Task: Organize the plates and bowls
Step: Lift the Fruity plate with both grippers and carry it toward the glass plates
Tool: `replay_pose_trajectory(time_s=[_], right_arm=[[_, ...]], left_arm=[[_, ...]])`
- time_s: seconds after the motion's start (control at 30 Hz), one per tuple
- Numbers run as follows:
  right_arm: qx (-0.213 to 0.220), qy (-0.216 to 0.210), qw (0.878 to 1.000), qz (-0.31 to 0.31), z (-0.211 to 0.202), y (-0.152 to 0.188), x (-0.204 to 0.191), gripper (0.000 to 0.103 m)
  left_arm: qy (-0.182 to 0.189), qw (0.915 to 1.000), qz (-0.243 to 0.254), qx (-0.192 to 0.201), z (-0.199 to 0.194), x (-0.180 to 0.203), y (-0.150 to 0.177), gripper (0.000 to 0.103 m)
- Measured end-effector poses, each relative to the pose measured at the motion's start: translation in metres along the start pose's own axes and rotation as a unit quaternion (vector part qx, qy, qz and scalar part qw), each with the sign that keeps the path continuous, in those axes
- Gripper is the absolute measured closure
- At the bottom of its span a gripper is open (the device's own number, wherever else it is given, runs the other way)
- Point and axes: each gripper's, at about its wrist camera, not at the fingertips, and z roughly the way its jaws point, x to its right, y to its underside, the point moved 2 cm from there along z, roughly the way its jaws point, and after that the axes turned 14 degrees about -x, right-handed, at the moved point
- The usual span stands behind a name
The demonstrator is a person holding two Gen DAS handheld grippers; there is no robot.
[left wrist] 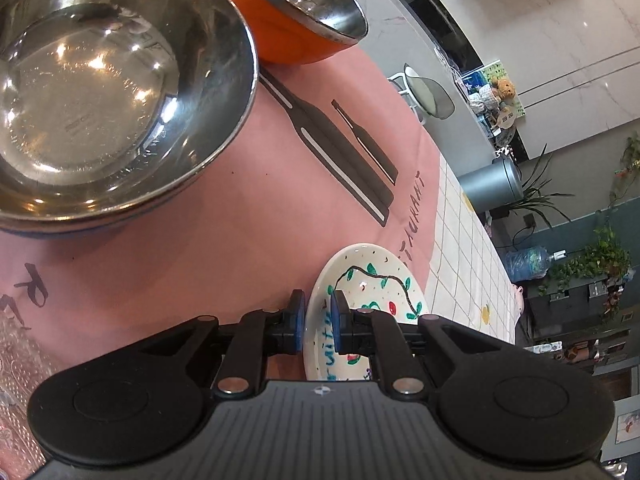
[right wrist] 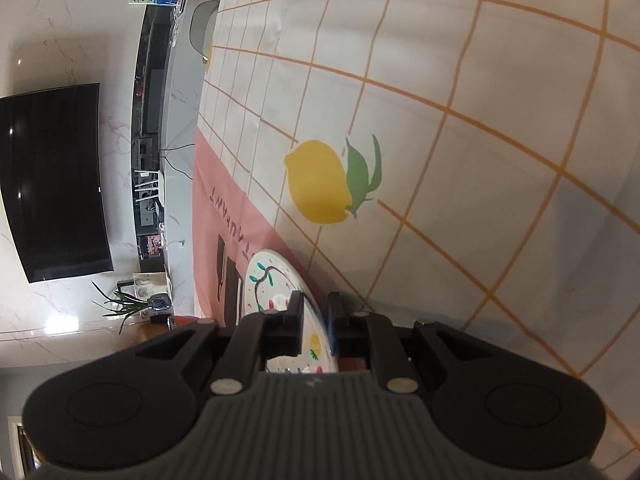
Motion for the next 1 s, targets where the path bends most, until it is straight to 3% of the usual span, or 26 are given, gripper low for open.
replay_pose_trajectory(time_s=[0.13, 0.23, 0.5, 1.0], right_arm=[[0.010, 0.001, 1.000, -0.013, -0.002, 0.004, -0.005, 0.097], [0.012, -0.014, 0.999, -0.030, -0.006, 0.008, -0.011, 0.102], [0.004, -0.014, 0.999, -0.047, -0.015, 0.026, -0.011, 0.103], [-0.003, -0.055, 0.986, -0.159, -0.049, 0.123, -0.011, 0.102]], left_arm=[[0.009, 0.9998, 0.016, 0.012, -0.007, 0.005, 0.000, 0.097], [0.014, 0.9995, 0.024, 0.012, -0.014, 0.012, 0.001, 0.097], [0.016, 0.9989, 0.040, 0.021, -0.040, 0.013, 0.015, 0.098], [0.019, 0.9972, 0.051, 0.051, -0.132, -0.021, 0.069, 0.097]])
